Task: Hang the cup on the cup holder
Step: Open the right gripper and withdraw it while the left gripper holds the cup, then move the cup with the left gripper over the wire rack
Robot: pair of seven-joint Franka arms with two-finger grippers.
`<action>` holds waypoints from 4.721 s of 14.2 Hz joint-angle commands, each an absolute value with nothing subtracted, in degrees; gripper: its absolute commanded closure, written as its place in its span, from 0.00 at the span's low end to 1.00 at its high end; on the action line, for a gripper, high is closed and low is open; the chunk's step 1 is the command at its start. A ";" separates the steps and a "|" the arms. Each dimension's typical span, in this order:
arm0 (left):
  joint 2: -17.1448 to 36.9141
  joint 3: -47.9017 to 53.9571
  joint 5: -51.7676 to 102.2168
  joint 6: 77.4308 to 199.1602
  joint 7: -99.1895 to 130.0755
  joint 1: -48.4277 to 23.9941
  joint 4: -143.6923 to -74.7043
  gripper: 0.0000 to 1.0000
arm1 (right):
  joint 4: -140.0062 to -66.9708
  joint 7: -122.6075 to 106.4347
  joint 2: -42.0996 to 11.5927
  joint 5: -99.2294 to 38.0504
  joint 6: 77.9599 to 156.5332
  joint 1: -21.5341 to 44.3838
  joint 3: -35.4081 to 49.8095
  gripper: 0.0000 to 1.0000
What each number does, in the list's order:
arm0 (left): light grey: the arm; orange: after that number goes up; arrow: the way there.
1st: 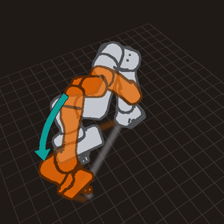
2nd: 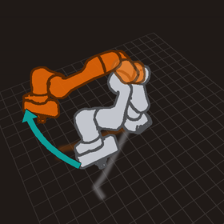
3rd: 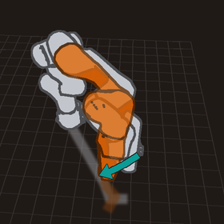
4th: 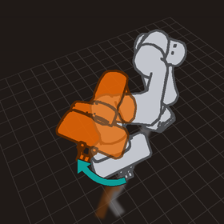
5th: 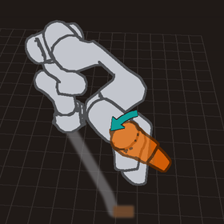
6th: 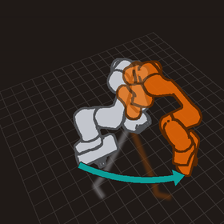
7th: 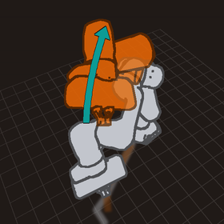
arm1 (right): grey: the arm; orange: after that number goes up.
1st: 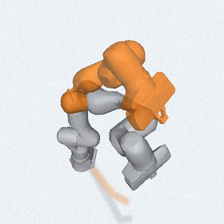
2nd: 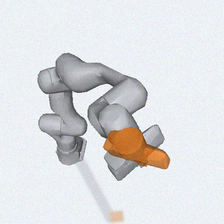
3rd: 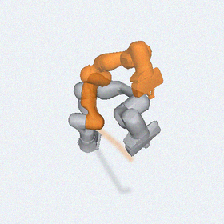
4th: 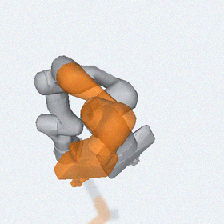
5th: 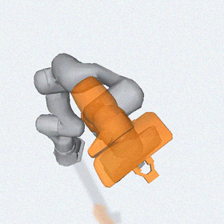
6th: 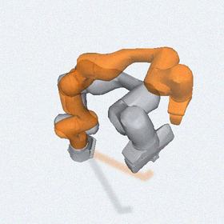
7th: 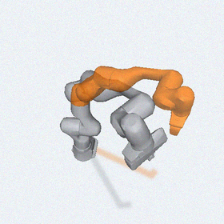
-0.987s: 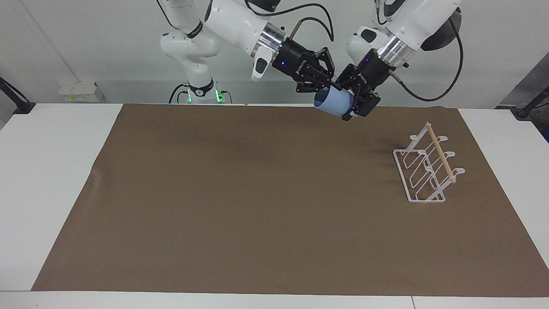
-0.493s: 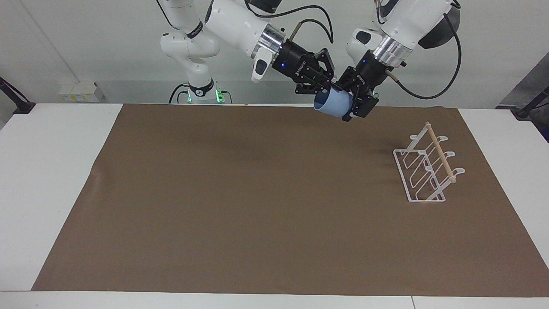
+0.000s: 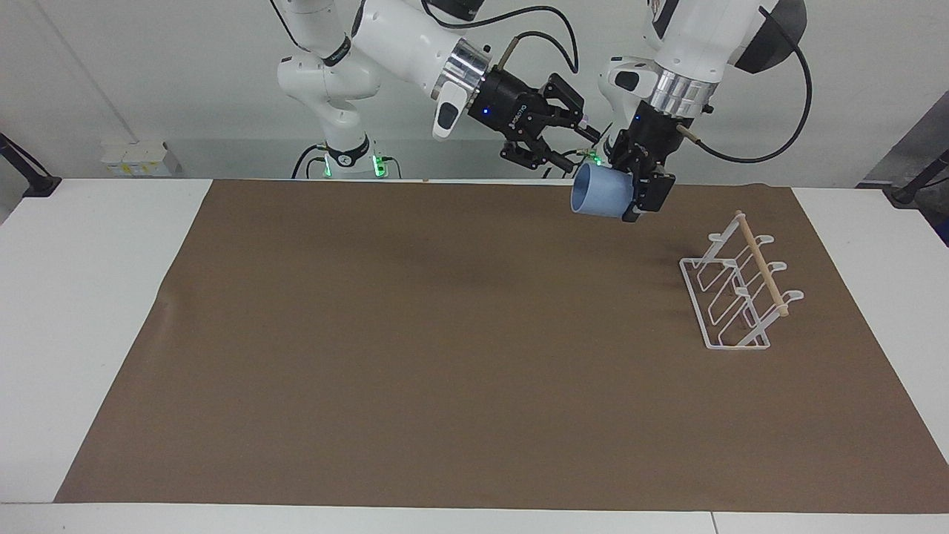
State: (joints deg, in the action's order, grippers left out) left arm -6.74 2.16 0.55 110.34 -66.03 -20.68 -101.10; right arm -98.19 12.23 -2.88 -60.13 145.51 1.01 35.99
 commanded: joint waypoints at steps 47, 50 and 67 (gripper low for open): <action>4.04 1.85 -67.94 103.71 -47.20 -13.54 -116.72 1.00 | -103.71 -1.23 9.40 -3.52 98.96 -23.82 26.72 0.00; 4.04 1.85 -67.94 104.94 -47.02 -13.01 -117.25 1.00 | -103.71 -1.23 9.40 -3.52 99.05 -23.73 26.81 0.00; 3.52 1.93 -65.30 107.05 -42.89 -11.34 -117.16 0.00 | -103.71 -1.23 9.40 -3.52 98.96 -23.82 26.72 0.00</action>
State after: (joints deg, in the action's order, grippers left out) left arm 4.08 1.57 -66.26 106.18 -44.04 -12.10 -117.29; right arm -102.28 0.42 7.93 -3.20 98.66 -22.88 26.48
